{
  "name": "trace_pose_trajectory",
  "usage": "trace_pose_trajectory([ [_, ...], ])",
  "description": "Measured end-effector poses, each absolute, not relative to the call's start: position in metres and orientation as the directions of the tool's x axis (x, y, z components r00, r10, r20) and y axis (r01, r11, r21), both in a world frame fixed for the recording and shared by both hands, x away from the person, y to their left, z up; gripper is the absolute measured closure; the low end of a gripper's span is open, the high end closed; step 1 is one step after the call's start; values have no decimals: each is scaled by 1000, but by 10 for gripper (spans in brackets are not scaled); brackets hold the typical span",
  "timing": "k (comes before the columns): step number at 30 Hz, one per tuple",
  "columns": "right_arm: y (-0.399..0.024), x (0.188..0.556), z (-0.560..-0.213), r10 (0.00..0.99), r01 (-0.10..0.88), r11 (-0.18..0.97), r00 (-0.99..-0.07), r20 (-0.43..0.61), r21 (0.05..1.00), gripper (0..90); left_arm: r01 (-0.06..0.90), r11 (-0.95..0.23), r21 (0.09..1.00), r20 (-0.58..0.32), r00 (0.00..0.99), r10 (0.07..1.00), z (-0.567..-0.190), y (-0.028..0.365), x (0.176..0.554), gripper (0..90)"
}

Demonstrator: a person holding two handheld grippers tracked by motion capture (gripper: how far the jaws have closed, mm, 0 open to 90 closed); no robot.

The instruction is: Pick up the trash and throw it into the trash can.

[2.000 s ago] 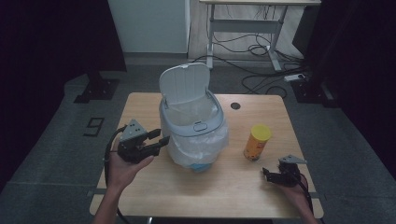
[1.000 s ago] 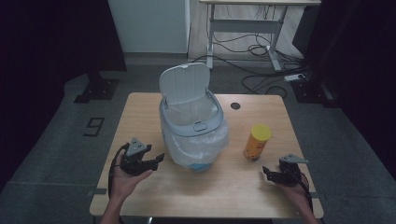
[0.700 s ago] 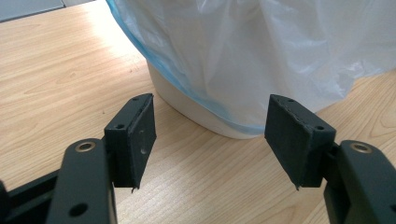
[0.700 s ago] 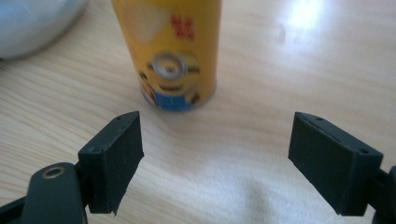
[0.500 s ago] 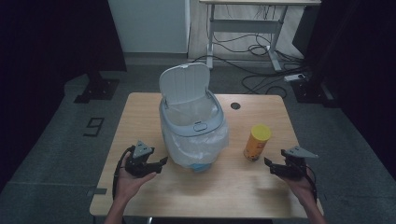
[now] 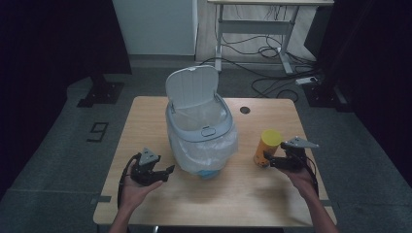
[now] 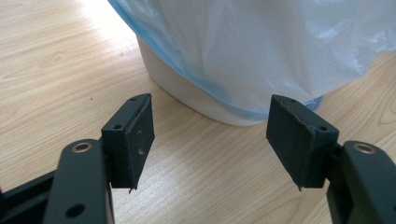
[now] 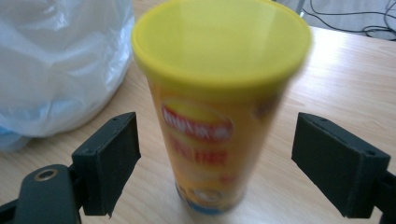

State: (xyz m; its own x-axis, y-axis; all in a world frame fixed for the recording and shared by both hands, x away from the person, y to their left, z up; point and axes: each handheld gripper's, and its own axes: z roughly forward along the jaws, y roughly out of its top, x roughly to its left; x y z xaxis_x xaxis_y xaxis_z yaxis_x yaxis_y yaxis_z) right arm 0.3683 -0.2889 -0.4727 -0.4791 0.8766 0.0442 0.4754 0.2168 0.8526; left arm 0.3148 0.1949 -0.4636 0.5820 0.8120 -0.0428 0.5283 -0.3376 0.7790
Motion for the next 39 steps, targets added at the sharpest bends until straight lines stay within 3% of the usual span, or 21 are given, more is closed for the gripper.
trace_pose_trajectory([
  [4, -283, 380, -475, 875, 486, 210, -481, 59, 848, 153, 532, -336, 777, -47, 582, 812, -464, 196, 315, 325],
  [6, -280, 383, -477, 882, 481, 205, -469, 52, 852, 229, 532, -332, 779, -49, 579, 814, -464, 196, 314, 325],
  [12, -280, 383, -467, 887, 461, 199, -459, 41, 865, 237, 533, -324, 781, -54, 576, 816, -463, 197, 314, 325],
  [18, -284, 374, -428, 882, 396, 158, -468, 50, 905, 238, 538, -319, 780, -60, 573, 817, -465, 197, 315, 325],
  [21, -279, 363, -386, 855, 330, 176, -518, 22, 928, 239, 539, -320, 779, -62, 575, 816, -465, 197, 316, 326],
  [29, -261, 347, -322, 772, 242, 197, -636, 2, 950, 239, 538, -311, 784, -71, 575, 815, -463, 197, 315, 327],
  [39, -236, 345, -278, 723, 178, 202, -691, -24, 963, 239, 544, -311, 779, -79, 577, 813, -465, 197, 317, 328],
])
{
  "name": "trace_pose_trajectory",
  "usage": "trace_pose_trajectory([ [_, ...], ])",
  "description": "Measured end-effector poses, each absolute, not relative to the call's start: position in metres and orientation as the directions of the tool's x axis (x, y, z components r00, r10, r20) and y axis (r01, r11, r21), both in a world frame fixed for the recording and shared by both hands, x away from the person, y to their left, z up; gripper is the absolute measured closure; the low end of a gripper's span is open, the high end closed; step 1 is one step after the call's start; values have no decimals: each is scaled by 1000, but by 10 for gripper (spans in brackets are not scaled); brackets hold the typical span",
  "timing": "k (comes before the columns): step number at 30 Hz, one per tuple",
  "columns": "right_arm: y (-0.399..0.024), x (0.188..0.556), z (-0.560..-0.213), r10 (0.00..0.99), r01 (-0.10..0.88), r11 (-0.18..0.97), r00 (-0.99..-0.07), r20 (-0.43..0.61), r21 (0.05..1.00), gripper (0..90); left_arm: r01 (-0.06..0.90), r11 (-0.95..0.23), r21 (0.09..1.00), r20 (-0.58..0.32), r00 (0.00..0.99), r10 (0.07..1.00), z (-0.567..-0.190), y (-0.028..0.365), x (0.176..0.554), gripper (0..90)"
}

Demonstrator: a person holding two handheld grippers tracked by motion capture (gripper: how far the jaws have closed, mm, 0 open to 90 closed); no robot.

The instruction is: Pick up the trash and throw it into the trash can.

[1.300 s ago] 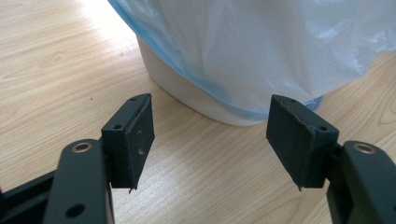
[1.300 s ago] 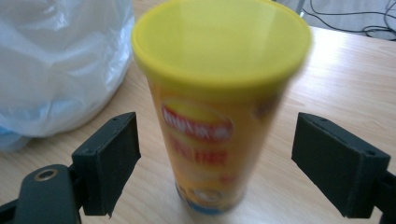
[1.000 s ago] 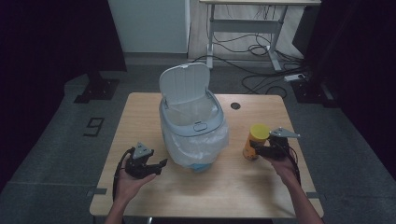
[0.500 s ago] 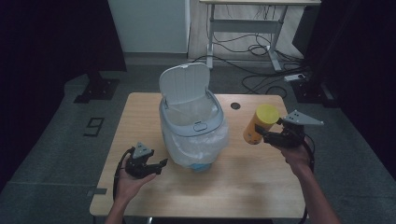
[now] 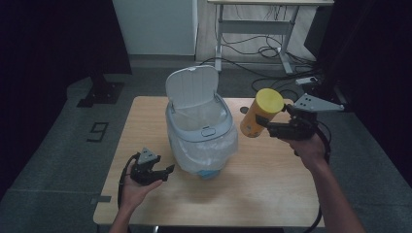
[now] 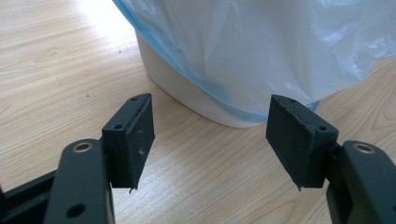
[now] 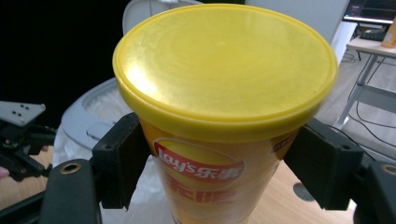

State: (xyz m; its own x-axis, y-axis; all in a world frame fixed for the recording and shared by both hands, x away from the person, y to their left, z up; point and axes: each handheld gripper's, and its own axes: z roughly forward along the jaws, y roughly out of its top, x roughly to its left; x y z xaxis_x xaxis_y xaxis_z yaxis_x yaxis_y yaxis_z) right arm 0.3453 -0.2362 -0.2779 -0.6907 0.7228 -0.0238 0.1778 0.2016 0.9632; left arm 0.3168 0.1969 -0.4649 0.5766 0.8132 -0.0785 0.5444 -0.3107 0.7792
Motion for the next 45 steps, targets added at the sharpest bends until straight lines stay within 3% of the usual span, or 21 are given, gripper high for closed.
trace_pose_trajectory([
  [19, -191, 361, -247, 656, 153, 221, -754, -31, 963, 239, 552, -306, 776, -88, 575, 813, -467, 198, 319, 329],
  [45, -126, 390, -239, 586, 149, 253, -810, -29, 956, 238, 553, -297, 778, -94, 571, 816, -466, 205, 320, 329],
])
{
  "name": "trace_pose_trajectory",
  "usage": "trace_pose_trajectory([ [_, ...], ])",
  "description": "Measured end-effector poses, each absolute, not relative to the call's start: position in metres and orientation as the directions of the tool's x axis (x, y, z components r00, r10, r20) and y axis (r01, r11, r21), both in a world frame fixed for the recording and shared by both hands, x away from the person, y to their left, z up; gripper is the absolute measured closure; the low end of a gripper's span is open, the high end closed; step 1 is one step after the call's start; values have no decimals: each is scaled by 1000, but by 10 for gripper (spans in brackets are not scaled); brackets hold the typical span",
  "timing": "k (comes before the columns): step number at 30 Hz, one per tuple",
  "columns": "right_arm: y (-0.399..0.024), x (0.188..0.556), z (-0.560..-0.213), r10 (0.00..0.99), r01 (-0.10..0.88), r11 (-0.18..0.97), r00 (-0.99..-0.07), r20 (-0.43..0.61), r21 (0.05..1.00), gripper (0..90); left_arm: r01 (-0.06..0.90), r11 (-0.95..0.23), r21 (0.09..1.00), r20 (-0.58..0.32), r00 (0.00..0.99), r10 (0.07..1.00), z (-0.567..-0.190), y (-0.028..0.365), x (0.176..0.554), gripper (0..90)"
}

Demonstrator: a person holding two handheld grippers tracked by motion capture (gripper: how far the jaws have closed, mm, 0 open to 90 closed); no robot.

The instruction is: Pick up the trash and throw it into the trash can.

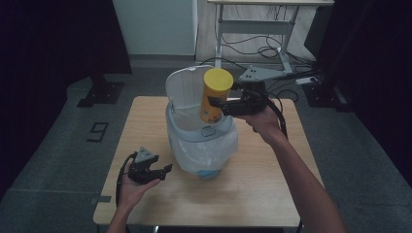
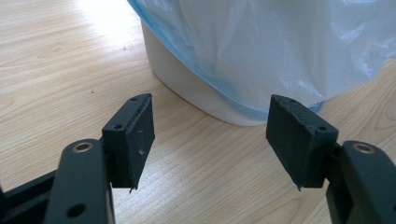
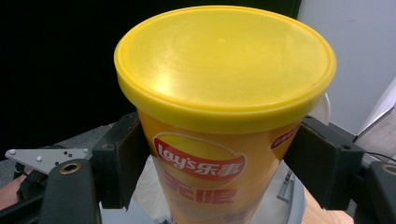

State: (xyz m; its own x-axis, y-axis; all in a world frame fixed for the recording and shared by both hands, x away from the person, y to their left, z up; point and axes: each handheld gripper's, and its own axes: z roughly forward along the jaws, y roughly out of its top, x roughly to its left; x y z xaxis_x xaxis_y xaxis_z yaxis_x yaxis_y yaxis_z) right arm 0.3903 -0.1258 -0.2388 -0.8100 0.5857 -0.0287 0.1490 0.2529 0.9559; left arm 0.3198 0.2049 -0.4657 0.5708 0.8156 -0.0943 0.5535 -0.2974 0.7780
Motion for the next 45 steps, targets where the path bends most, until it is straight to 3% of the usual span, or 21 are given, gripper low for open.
trace_pose_trajectory([
  [31, -95, 420, -254, 580, 166, 254, -814, -13, 953, 232, 553, -285, 783, -95, 559, 824, -464, 213, 318, 329],
  [45, -96, 426, -264, 590, 185, 281, -807, -18, 942, 137, 552, -282, 785, -93, 555, 827, -463, 215, 317, 330],
])
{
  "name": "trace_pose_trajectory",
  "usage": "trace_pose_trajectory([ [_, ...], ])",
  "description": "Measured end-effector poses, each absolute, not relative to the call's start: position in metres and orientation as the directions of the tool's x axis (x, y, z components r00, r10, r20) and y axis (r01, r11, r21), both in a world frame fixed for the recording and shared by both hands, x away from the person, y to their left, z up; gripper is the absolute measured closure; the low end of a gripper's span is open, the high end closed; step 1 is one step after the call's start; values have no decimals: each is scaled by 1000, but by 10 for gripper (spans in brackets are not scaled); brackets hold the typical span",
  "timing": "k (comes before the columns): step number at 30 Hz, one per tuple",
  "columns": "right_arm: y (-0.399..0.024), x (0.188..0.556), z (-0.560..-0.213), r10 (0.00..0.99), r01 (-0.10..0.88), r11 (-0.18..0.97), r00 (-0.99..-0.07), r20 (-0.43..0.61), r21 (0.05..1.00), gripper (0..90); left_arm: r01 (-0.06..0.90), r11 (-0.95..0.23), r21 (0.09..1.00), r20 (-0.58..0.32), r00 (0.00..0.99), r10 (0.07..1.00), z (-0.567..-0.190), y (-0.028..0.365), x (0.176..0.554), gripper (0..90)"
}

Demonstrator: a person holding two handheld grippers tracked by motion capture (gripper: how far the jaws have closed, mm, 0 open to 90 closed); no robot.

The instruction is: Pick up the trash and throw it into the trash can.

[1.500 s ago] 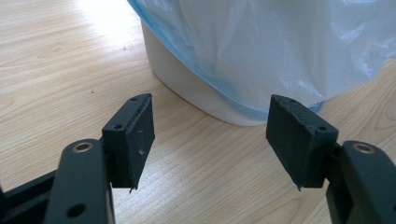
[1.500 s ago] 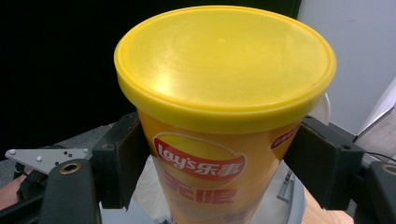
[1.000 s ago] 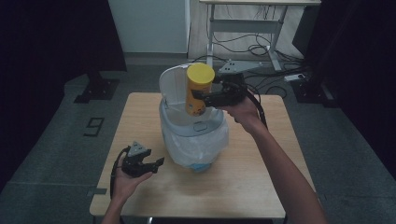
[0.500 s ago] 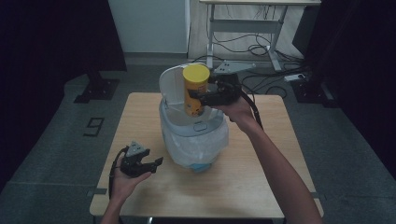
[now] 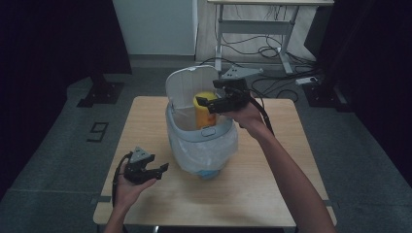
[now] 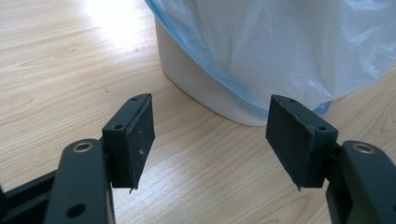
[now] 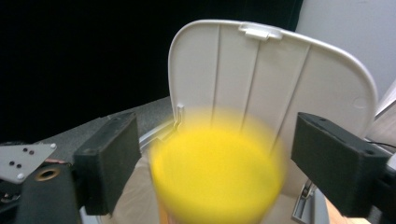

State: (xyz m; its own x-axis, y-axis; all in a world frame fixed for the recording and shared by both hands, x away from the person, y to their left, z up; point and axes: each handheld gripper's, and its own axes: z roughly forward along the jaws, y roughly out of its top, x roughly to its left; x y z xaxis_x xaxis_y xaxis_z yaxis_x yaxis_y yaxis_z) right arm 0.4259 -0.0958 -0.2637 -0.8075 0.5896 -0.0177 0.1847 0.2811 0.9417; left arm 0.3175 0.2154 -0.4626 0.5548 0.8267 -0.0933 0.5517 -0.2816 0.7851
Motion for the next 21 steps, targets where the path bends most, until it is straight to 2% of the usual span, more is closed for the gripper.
trace_pose_trajectory([
  [21, -113, 414, -268, 595, 181, 264, -804, -12, 947, 136, 554, -276, 785, -98, 552, 828, -464, 214, 318, 330],
])
